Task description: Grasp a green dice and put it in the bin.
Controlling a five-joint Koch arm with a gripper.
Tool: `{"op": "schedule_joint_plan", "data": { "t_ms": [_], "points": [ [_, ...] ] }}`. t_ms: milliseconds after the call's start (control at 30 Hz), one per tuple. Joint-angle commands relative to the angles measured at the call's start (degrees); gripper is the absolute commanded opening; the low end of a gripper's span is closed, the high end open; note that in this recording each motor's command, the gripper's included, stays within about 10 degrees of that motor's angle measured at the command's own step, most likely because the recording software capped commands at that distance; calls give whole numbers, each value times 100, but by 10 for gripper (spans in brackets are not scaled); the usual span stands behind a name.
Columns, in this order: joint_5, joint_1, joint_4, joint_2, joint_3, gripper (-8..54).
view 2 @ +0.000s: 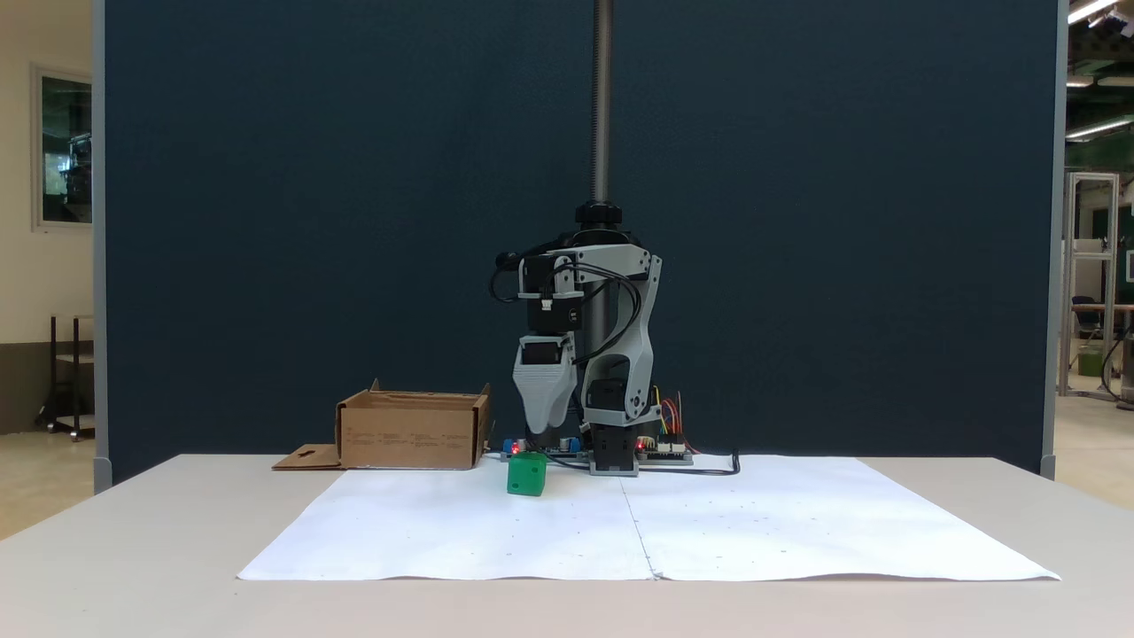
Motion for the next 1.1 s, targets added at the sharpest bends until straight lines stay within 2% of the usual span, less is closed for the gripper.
{"op": "schedule_joint_plan", "data": {
  "t_ms": [0,433,1067],
  "points": [
    [360,44,-316,9,-211,440],
    [316,264,-299,-255,-211,442],
    [-448,721,-264,-835,-237,457]
  ]
}}
